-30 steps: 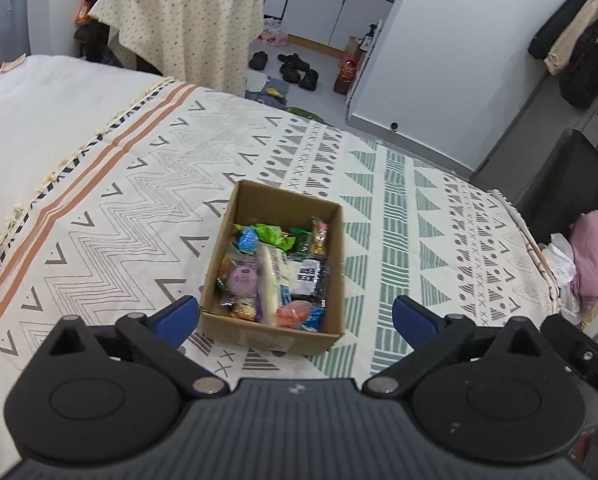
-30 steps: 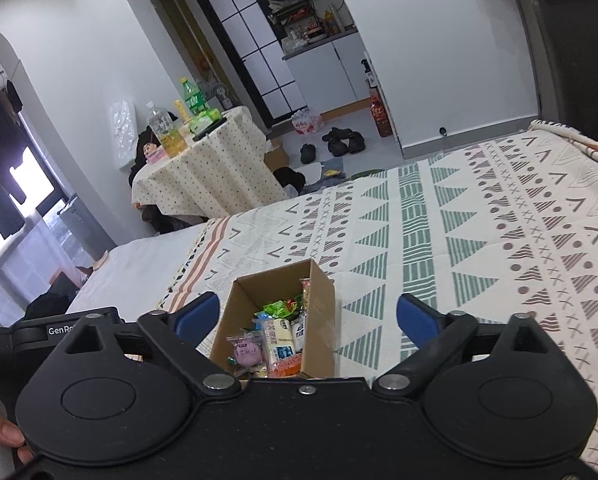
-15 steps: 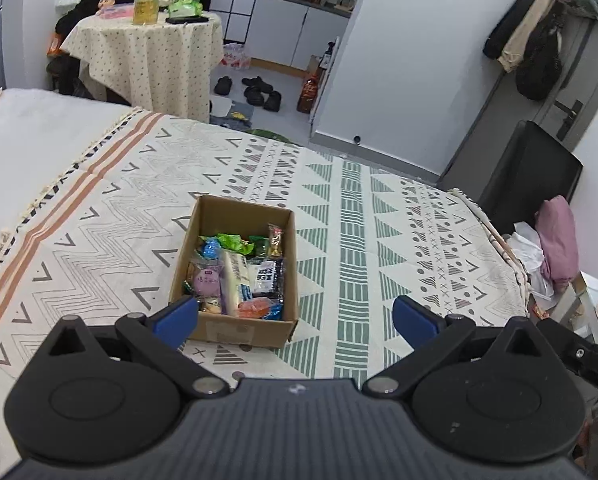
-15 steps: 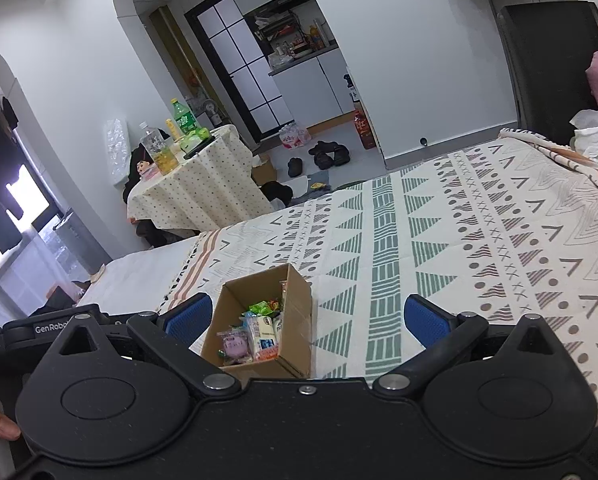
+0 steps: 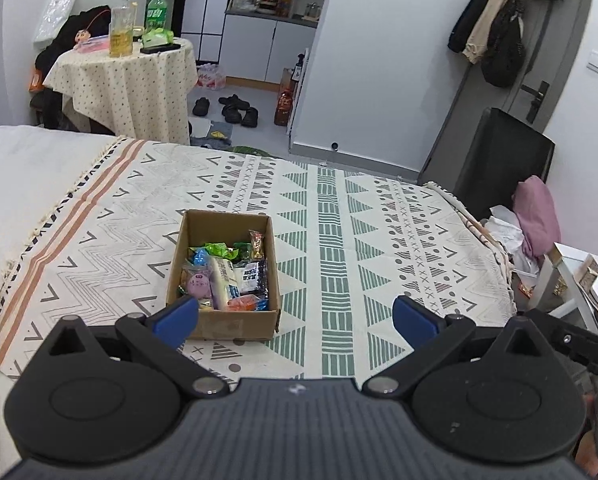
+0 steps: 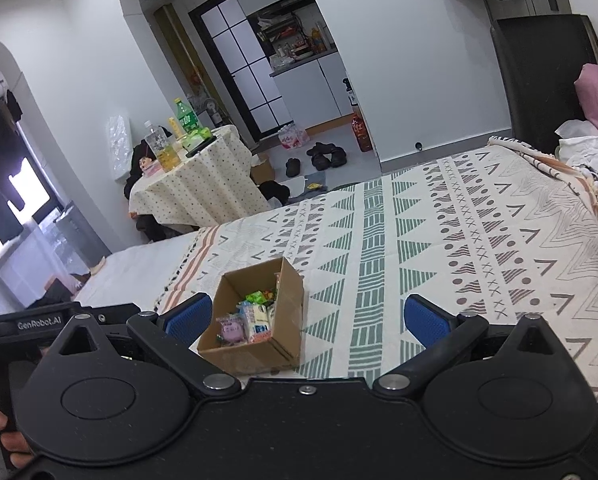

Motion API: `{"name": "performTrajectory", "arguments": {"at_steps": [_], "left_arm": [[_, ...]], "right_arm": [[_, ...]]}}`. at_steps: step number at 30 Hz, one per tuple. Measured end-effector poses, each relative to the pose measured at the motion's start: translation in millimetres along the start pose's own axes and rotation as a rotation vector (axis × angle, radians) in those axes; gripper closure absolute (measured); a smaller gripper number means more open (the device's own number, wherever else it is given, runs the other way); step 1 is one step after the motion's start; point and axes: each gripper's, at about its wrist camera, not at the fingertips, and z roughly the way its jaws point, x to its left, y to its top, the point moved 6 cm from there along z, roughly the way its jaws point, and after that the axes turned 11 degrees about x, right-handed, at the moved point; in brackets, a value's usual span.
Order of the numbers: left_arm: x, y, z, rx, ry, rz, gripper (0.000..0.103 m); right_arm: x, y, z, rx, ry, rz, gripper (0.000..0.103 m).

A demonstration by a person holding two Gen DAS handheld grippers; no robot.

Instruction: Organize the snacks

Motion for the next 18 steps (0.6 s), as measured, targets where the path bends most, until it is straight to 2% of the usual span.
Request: {"name": "performTrajectory", "arguments": {"at_steps": [18], "left_arm": [[10.4,-28.9,-18.8,0.008,0.031,0.06,0.0]], "right_arm": [[16.4,-29.6,-26.3,0.012,-0.064,-0.062,0.0]]}}
